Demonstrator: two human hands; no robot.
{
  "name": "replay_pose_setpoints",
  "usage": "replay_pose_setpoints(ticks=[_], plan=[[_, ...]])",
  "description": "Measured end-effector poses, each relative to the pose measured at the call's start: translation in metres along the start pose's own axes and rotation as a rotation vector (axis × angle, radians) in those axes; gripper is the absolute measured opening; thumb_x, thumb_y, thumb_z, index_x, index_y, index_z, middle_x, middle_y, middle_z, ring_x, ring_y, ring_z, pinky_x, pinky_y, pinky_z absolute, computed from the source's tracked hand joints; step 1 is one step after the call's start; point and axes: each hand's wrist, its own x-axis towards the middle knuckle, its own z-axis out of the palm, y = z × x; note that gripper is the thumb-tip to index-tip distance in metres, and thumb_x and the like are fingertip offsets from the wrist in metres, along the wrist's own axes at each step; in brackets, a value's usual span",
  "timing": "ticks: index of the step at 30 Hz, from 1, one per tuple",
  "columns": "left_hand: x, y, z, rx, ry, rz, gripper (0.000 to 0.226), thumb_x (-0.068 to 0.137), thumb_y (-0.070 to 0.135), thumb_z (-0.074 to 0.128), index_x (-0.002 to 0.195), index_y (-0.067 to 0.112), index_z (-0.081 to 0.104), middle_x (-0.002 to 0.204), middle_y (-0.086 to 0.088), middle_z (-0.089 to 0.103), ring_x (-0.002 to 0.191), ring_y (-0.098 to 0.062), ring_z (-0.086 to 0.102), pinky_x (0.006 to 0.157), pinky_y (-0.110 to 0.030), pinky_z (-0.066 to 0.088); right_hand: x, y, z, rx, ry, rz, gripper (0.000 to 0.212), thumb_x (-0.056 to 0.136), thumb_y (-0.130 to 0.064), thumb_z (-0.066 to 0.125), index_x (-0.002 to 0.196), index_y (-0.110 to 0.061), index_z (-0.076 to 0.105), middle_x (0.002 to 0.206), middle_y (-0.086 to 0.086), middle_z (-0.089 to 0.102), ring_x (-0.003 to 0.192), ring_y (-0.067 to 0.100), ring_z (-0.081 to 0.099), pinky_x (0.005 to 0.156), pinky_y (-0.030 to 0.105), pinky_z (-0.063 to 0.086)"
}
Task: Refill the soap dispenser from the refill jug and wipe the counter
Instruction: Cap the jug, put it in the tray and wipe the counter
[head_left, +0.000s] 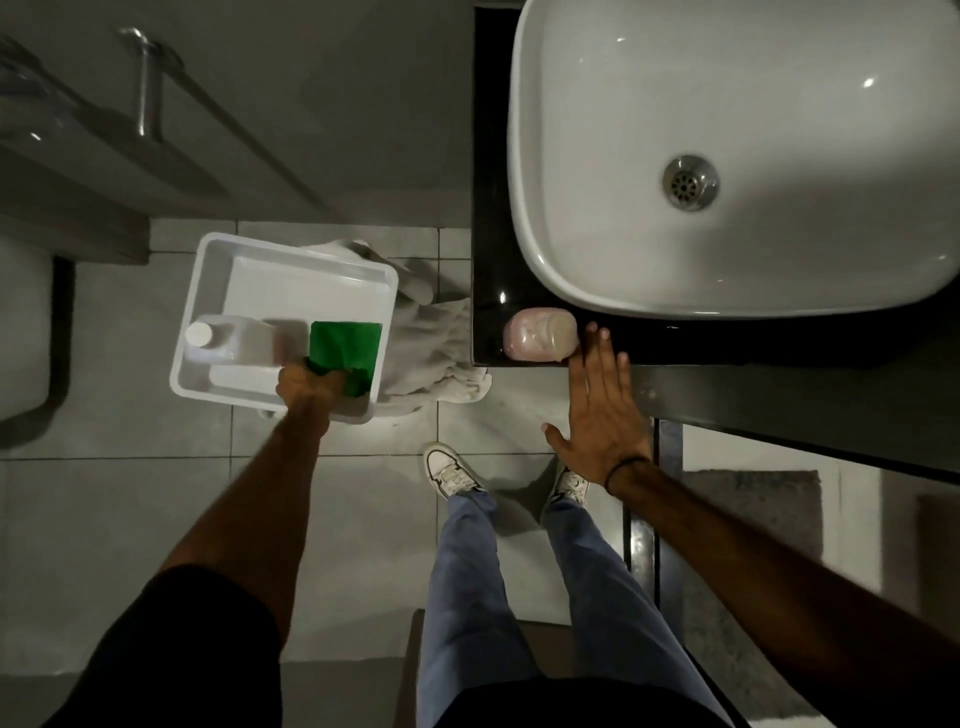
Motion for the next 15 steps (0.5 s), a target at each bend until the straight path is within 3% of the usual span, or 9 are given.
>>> replay_pose_setpoints(ticks=[2,6,10,12,15], plan=[[-0.011,0.003,-0.008,-0.198,0.0,-0.021,0.068,0.078,0.012,0.086,0.136,0.0,0.053,0.132,-0.015,0.063,0.124,-0.034,0.058,0.108,-0.041,0.048,-0.003,0.002,-0.005,0.02,-0.019,-0.019,0.118,0.079,-0.056,0.065,0.158,-0.002,-0.006,0.164,0.021,-0.019,0.153,0.035,-0.018,0.126,0.052,0.0],[-0.064,0.008,-0.018,-0.373,0.046,0.031,0.069,0.082,0.004,0.08,0.142,0.007,0.046,0.134,-0.014,0.059,0.122,-0.031,0.058,0.103,-0.043,0.053,-0.009,0.01,-0.027,0.043,-0.057,-0.07,0.112,0.082,-0.058,0.059,0.159,-0.005,-0.003,0.165,0.019,-0.017,0.154,0.031,-0.016,0.126,0.049,0.001],[-0.148,0.005,-0.015,-0.515,0.119,0.076,0.039,0.083,0.004,0.077,0.109,0.012,0.05,0.112,-0.009,0.057,0.1,-0.025,0.061,0.09,-0.043,0.06,-0.029,0.025,-0.052,0.062,-0.04,-0.138,0.1,0.085,-0.067,0.044,0.16,-0.012,0.006,0.169,0.009,0.004,0.156,0.024,-0.002,0.124,0.055,0.001],[-0.19,0.006,-0.004,-0.622,0.089,0.133,0.036,0.083,0.002,0.075,0.111,0.008,0.052,0.111,-0.012,0.059,0.102,-0.027,0.062,0.079,-0.035,0.06,-0.046,0.031,-0.057,0.244,-0.027,-0.14,0.098,0.086,-0.07,0.044,0.16,-0.018,0.008,0.167,0.007,0.017,0.155,0.023,0.013,0.125,0.051,0.011],[-0.25,0.014,0.027,-0.763,-0.047,0.196,0.039,0.08,-0.003,0.077,0.109,0.007,0.053,0.103,-0.013,0.061,0.094,-0.027,0.063,0.069,-0.034,0.058,-0.065,0.039,-0.067,0.894,-0.215,0.056,0.092,0.083,-0.068,0.063,0.156,-0.024,0.029,0.156,0.001,0.044,0.139,0.022,0.045,0.113,0.037,0.038]])
